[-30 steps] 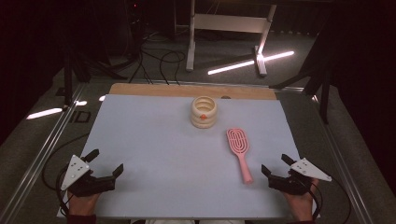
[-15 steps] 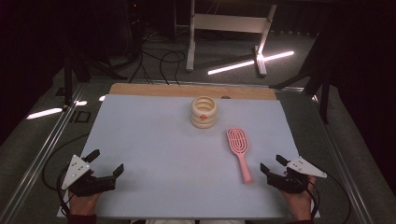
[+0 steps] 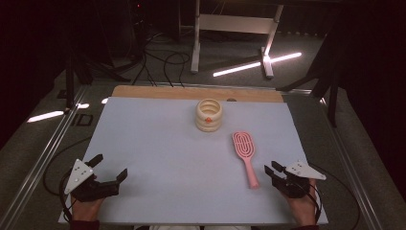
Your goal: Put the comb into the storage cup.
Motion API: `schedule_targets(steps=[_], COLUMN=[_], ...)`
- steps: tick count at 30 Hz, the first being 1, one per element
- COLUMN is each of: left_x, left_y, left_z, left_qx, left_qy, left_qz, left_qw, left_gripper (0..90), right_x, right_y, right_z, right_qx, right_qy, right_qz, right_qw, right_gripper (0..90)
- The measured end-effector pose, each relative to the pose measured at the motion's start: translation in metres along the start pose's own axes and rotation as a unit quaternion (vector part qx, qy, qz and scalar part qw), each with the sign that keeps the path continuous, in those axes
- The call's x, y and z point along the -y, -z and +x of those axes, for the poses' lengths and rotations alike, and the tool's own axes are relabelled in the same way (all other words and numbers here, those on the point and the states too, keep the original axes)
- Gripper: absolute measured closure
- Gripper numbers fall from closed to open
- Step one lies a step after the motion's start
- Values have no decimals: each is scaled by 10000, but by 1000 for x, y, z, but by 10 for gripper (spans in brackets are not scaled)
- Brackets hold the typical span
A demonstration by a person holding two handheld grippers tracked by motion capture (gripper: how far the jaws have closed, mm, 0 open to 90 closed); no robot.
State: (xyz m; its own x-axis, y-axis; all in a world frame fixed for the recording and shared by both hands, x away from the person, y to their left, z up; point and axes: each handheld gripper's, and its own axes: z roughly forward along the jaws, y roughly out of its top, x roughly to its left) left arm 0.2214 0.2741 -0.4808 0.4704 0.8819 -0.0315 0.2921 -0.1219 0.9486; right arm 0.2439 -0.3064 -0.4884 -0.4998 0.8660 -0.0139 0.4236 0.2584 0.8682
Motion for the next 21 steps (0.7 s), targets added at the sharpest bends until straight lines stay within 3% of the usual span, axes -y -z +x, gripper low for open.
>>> schedule_targets(steps=[5, 21], left_x=[1, 1], left_y=[0, -2], left_z=[0, -1], left_qx=[-19, -31], left_qy=[9, 14], left_qz=[0, 55], left_qw=[10000, 10000], left_gripper=[1, 1], right_x=[-5, -10], right_y=[-4, -19], right_z=[12, 43], right_qx=[-53, -312], right_qy=[192, 303], right_qz=[76, 326], right_qw=[9998, 9985], right_gripper=[875, 897])
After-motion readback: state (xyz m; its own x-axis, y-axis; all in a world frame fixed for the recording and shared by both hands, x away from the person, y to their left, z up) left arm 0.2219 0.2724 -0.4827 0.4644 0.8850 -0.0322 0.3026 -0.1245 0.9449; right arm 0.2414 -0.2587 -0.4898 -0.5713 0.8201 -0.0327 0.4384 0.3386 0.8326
